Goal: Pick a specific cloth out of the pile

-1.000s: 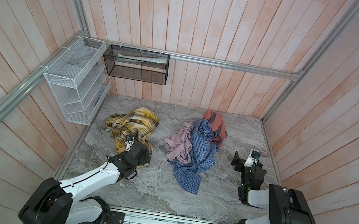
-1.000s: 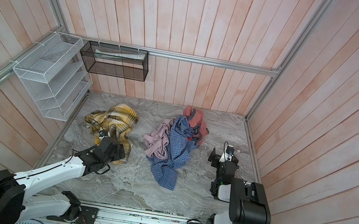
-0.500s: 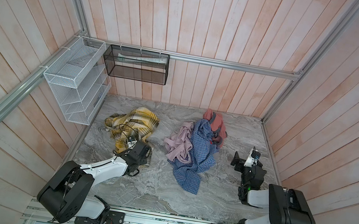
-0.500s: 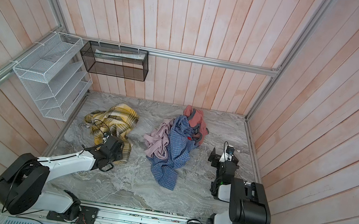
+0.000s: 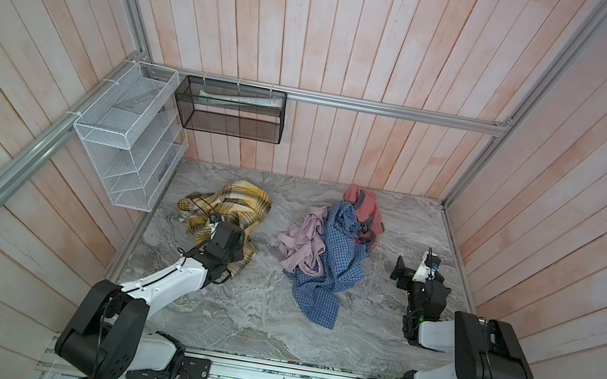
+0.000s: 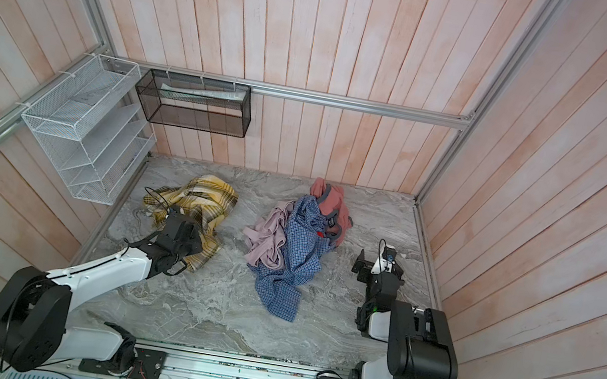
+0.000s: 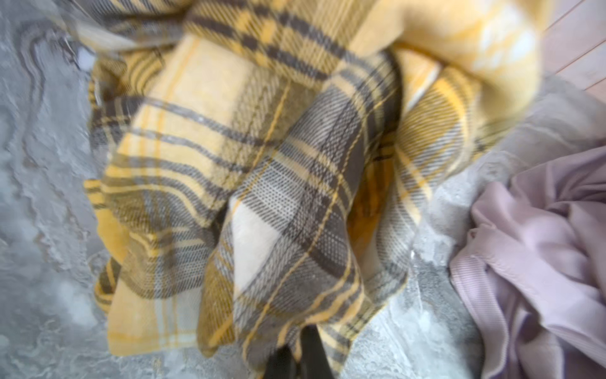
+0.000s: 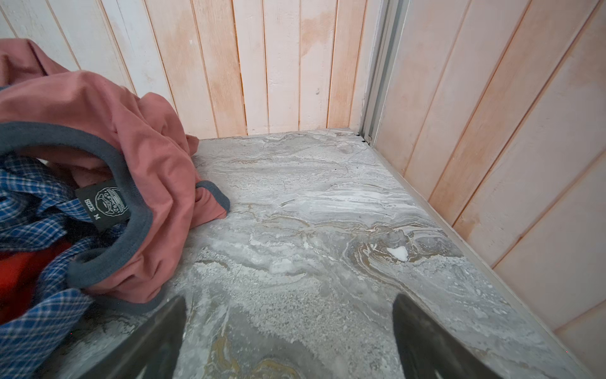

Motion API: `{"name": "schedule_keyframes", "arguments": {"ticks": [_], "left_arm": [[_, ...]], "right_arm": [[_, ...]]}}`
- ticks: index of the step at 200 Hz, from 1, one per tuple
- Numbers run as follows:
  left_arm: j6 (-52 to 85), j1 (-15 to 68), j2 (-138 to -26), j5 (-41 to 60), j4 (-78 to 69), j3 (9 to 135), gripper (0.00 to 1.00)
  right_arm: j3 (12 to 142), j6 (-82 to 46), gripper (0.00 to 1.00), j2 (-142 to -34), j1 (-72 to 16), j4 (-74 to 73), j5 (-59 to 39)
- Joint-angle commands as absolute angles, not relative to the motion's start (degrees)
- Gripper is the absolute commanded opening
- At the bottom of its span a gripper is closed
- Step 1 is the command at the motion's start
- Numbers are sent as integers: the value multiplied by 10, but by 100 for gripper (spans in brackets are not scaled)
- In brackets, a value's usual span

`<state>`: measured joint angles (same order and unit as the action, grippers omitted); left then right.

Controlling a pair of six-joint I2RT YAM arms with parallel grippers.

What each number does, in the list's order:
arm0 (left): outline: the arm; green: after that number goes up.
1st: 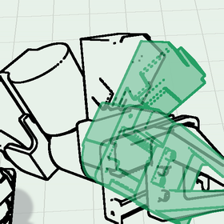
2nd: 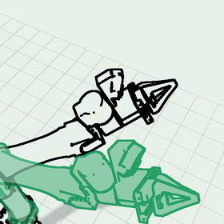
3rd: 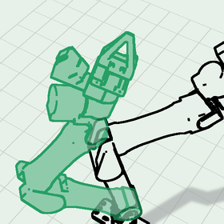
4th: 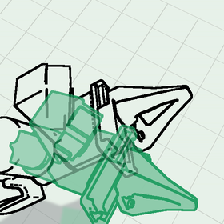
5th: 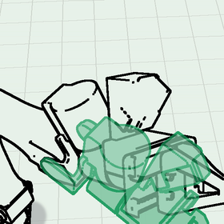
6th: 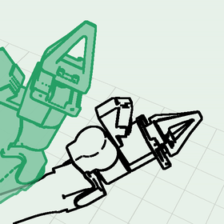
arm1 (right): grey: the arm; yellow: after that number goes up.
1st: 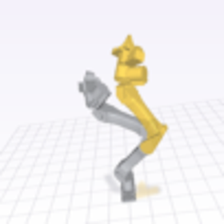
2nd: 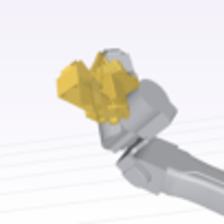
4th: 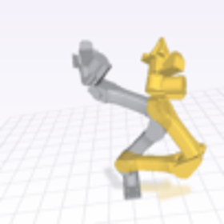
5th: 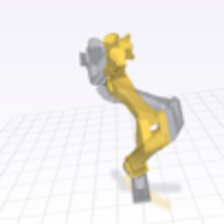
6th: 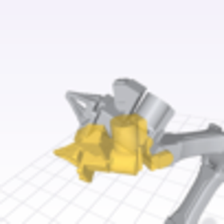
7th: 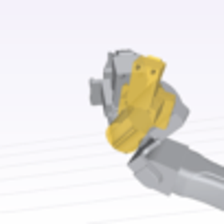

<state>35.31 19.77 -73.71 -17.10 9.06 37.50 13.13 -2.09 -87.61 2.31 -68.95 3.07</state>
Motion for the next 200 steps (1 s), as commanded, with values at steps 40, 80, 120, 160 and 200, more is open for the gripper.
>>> {"name": "schedule_keyframes", "arguments": {"ticks": [40, 80, 120, 160, 200], "left_arm": [[259, 188, -645, -266, 161, 412, 0], [229, 145, -676, -265, 142, 426, 0], [192, 57, -709, -267, 87, 439, 0], [176, 20, -800, -199, 69, 452, 2], [193, 15, -830, -172, 31, 421, 32]], "right_arm": [[140, -24, 98, -868, 25, -686, 26], [139, -24, 98, -868, 25, -686, 26], [140, -24, 98, -868, 25, -687, 25], [140, -24, 98, -868, 24, -687, 26], [140, -24, 98, -868, 26, -686, 26]]}}
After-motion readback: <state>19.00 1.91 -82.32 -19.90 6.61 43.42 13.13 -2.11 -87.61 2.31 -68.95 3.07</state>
